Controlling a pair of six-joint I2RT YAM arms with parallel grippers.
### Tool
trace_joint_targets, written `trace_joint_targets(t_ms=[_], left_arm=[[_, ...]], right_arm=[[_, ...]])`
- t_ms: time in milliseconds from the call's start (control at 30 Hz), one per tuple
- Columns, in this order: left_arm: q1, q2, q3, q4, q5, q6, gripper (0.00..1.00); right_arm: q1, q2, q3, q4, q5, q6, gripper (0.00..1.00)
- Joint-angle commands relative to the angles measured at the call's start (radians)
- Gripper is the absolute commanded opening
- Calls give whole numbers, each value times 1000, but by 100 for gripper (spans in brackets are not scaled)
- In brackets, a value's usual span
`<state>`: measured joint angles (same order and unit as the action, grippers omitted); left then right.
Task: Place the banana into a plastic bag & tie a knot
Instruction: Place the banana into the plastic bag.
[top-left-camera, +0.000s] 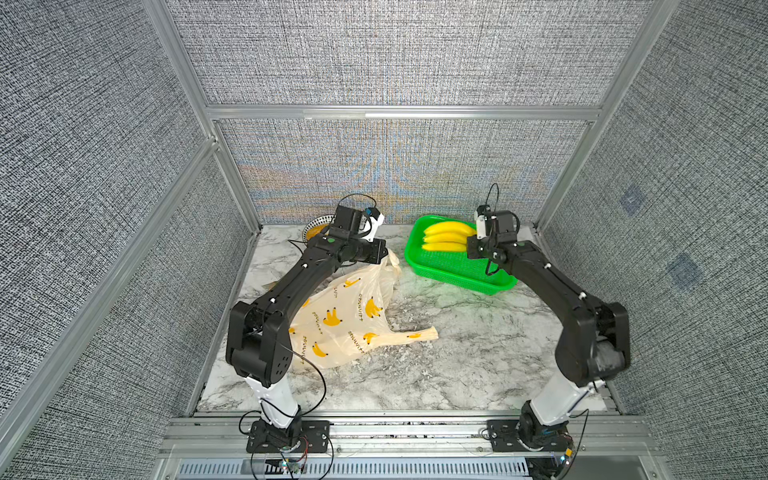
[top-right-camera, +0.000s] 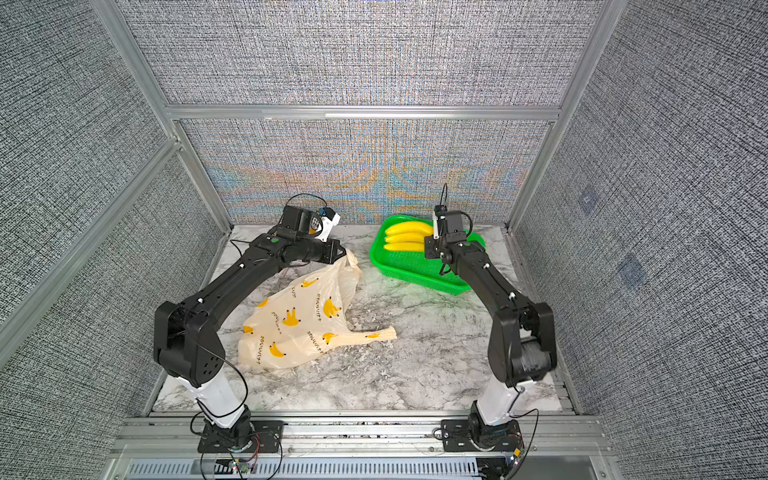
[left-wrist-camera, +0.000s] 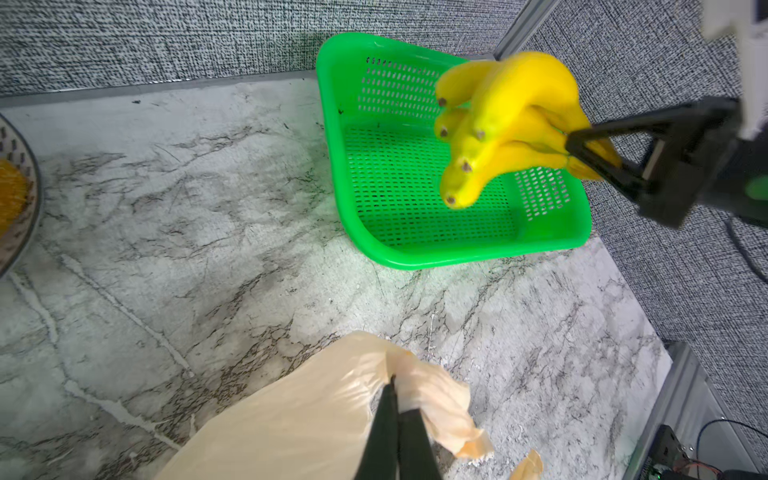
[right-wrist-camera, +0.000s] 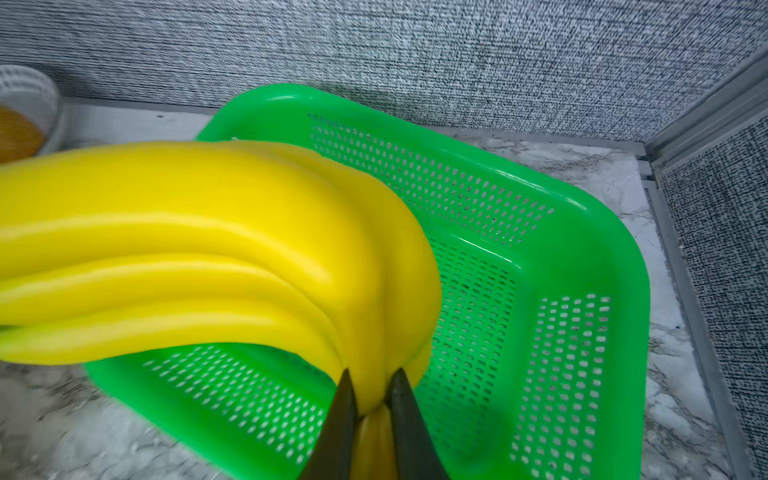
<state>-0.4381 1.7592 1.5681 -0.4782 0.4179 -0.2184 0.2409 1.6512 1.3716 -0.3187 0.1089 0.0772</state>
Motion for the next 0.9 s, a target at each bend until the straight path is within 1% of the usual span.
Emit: trace_joint_targets(t_ms=[0, 67, 167, 233, 333, 433, 533, 733, 867], left_arm=[[0, -21, -16, 39, -37, -32, 0], [1, -33, -28, 50, -51, -43, 0], [1, -42, -36, 56, -62, -55, 0], [1, -46, -40, 62, -62, -64, 0], [-2, -49, -43, 72, -55, -77, 0], [-6, -51, -45, 74, -44, -80, 0], [-11, -59, -47, 69, -44, -80, 0], [-13, -83, -48, 49, -40, -78, 0], [-14, -94, -45, 40, -22, -81, 0]], right_arm=[[49, -118, -97, -19, -12, 42, 0], [90, -203, -186, -28, -28, 69, 0], [132, -314, -303, -24, -90, 115, 0], [172, -362, -370, -5, -130, 149, 0], [224, -382, -437, 39, -159, 202, 0], [270, -350, -459, 78, -147, 248, 0], [303, -289, -434, 89, -102, 289, 0], [352, -150, -321, 38, 66, 354, 0], [379, -89, -257, 9, 133, 364, 0]])
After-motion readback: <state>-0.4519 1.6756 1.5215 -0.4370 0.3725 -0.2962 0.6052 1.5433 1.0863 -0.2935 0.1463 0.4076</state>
